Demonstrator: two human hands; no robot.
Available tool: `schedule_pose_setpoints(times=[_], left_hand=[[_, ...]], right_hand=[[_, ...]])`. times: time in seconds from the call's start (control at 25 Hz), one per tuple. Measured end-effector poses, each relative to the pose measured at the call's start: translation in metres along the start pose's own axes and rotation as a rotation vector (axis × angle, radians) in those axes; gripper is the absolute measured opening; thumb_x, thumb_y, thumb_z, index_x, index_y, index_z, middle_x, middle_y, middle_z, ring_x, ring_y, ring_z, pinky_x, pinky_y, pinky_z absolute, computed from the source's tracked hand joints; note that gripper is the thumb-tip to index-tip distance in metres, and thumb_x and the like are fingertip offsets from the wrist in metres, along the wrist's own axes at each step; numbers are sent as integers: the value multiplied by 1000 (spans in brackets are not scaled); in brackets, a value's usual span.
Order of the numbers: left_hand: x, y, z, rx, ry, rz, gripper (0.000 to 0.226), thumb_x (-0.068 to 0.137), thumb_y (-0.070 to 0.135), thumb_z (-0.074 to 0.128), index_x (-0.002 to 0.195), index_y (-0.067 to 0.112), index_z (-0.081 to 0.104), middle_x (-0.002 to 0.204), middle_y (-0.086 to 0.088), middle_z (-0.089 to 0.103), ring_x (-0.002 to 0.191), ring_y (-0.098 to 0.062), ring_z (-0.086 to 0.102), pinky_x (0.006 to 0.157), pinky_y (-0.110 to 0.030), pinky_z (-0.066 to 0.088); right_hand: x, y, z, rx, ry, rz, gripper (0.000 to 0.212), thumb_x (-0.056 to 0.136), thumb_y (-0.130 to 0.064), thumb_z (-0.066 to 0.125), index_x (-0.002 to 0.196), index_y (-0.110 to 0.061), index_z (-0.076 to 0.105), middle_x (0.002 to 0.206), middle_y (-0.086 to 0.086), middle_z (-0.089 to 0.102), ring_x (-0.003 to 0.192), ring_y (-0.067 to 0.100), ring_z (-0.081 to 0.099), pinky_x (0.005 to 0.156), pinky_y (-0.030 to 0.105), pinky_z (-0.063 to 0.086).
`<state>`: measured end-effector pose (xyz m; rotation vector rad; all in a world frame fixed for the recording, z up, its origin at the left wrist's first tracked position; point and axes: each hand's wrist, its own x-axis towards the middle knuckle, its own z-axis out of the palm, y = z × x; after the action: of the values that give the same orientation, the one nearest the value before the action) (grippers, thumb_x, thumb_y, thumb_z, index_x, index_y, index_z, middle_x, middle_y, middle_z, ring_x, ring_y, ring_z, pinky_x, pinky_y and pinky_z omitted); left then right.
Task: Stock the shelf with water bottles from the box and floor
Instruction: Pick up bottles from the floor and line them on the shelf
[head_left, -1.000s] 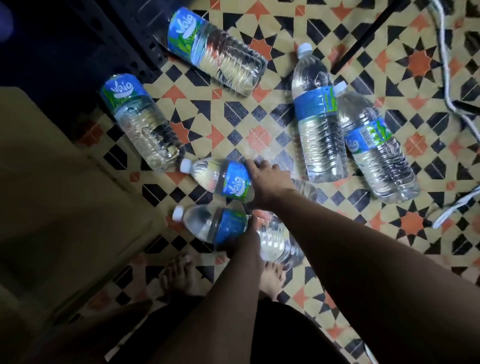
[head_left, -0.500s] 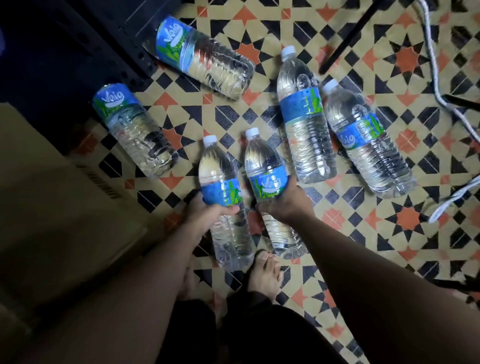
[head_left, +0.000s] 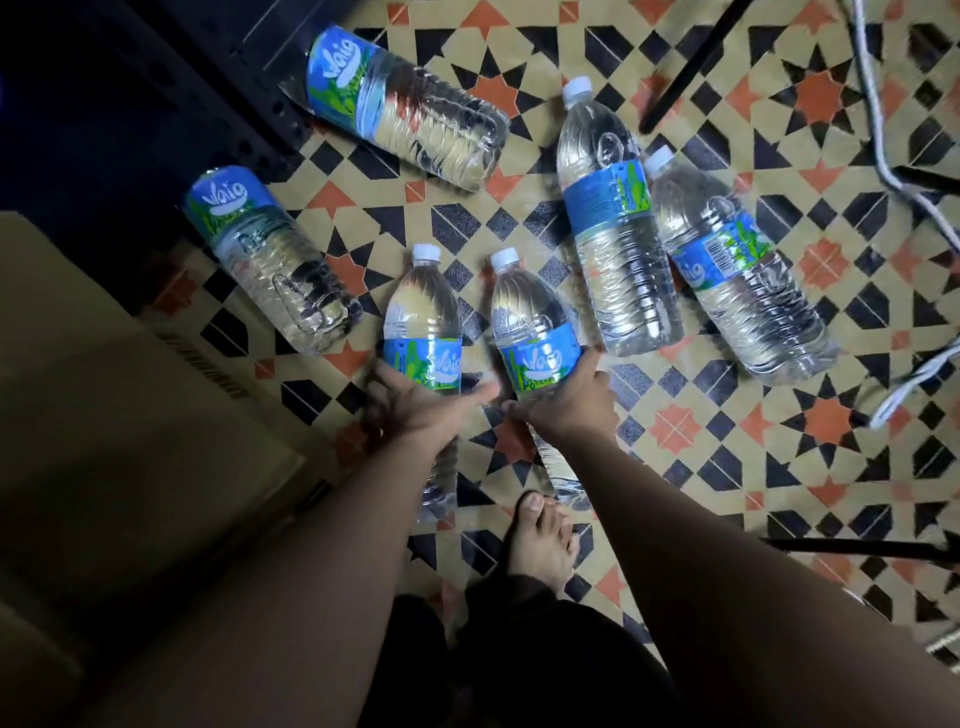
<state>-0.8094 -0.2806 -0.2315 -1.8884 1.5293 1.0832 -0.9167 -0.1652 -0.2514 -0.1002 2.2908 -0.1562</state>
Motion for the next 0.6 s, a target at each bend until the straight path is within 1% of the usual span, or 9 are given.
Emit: schedule_pose_setpoints(times=[0.04,0.08,0.12,0.2,0.24,0.32,0.48,0.56,0.6], left_hand=[[5,-2,2,-53,51,-2,133,50,60,89,151,13,16,155,-16,30,139,-38,35,112,-46,30],[11,-7,3,-95,99,9,124,48,51,94,144,12,27,148,-18,41,133,-38,44,106,-44,38],[16,-10,2,-113,132,20,113,48,45,95,136,11,35,140,-19,50,125,-37,52,99,-42,45],[22,-16,-4,-130,145,43,96,50,38,95,126,11,43,125,-16,61,111,-34,61,90,-38,53],[25,-19,-9,-147,133,54,91,51,36,94,124,11,45,120,-12,63,105,-30,63,86,-35,54],[20,-24,-19,-192,68,71,85,53,30,94,124,11,50,112,-5,64,95,-23,61,80,-28,50],[-20,-24,-40,-299,-10,171,83,50,18,95,121,13,53,107,1,68,97,-18,65,80,-23,52],[-57,-15,-57,-314,-28,236,78,52,16,95,118,14,52,101,4,67,93,-16,65,70,-16,49],[-78,-11,-68,-304,-27,265,77,51,21,95,114,17,53,98,5,67,90,-16,65,67,-17,47]], right_hand=[[0,0,1,-3,21,3,108,56,-50,87,138,-17,25,131,14,46,122,38,47,102,53,42],[0,0,3,-3,47,-2,102,58,-48,85,136,-17,28,129,14,48,120,37,49,100,51,44],[2,1,4,1,72,-11,93,60,-46,82,132,-16,31,126,13,51,116,36,51,98,50,46],[4,5,1,28,90,-27,81,61,-42,79,125,-17,35,119,12,56,109,35,56,93,48,50],[3,5,-1,62,87,-42,80,60,-41,79,123,-17,36,116,11,59,107,34,58,91,47,51],[-3,7,-6,142,89,-45,81,57,-40,83,121,-18,39,113,9,63,105,33,61,88,43,53],[-37,1,-33,303,94,12,75,59,-39,87,117,-19,44,105,1,63,100,26,63,77,32,49],[-65,-4,-60,373,104,-4,72,60,-36,88,114,-18,44,103,1,62,96,25,62,75,30,46],[-82,-6,-77,399,123,-23,71,60,-36,89,112,-18,45,102,1,63,95,25,62,76,30,46]])
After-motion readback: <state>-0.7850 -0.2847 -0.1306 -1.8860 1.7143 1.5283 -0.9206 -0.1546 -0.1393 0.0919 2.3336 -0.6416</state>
